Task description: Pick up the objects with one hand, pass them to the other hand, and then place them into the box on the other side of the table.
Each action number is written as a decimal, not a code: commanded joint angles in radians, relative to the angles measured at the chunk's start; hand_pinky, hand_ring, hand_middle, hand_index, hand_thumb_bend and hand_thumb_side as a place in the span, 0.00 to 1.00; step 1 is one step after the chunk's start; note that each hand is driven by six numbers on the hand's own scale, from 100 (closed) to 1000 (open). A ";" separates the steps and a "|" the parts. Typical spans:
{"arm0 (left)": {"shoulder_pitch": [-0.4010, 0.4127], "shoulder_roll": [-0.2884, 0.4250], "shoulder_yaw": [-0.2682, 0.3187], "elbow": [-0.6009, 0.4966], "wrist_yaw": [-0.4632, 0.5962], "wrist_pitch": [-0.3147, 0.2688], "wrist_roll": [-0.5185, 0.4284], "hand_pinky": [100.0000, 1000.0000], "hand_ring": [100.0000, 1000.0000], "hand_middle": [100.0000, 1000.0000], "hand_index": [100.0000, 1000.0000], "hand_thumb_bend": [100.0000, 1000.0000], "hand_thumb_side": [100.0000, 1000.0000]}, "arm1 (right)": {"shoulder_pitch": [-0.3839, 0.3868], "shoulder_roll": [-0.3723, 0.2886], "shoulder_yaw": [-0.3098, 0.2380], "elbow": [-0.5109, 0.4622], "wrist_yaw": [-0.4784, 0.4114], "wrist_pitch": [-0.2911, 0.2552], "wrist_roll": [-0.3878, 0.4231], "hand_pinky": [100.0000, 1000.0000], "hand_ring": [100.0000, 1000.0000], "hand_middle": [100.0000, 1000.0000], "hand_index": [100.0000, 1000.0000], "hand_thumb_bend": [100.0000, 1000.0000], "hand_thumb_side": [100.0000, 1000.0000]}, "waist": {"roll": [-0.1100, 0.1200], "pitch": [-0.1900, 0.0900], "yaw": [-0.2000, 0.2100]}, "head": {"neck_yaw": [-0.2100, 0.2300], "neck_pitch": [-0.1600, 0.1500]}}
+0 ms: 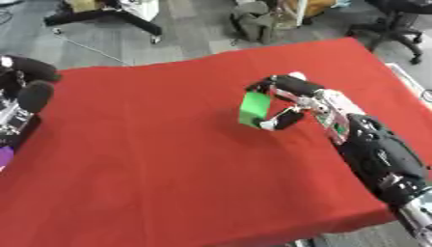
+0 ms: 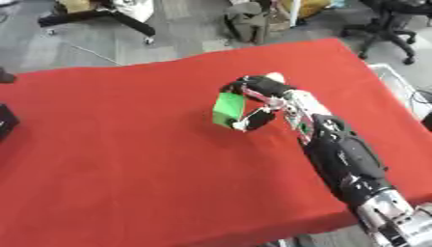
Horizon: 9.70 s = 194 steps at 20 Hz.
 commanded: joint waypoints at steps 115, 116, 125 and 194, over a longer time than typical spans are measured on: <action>-0.093 0.100 -0.412 0.052 0.480 0.181 -0.231 0.80 0.37 0.17 0.29 0.15 0.31 | 0.113 0.073 0.344 -0.612 0.047 -0.132 -0.134 0.73 0.78 0.84 1.00 0.63 0.37 | 0.010 0.013 -0.024 | 0.128 0.006; -0.085 0.098 -0.409 0.073 0.472 0.176 -0.221 0.80 0.37 0.17 0.29 0.15 0.31 | 0.119 0.073 0.342 -0.614 0.055 -0.117 -0.159 0.73 0.77 0.83 0.99 0.63 0.36 | 0.010 0.012 -0.025 | 0.129 0.006; -0.016 0.136 -0.266 0.214 0.383 0.151 -0.009 0.79 0.37 0.17 0.29 0.15 0.28 | 0.160 0.065 0.313 -0.619 0.092 -0.045 -0.346 0.74 0.75 0.79 0.98 0.51 0.30 | 0.011 0.008 -0.032 | 0.188 0.003; -0.096 -0.053 -0.049 -0.018 -0.037 -0.118 0.016 0.86 0.64 0.49 0.58 0.48 0.60 | -0.100 -0.183 -0.184 0.442 0.011 0.244 -0.107 0.94 0.75 0.66 0.76 0.04 0.28 | 0.009 0.053 0.082 | -0.182 -0.093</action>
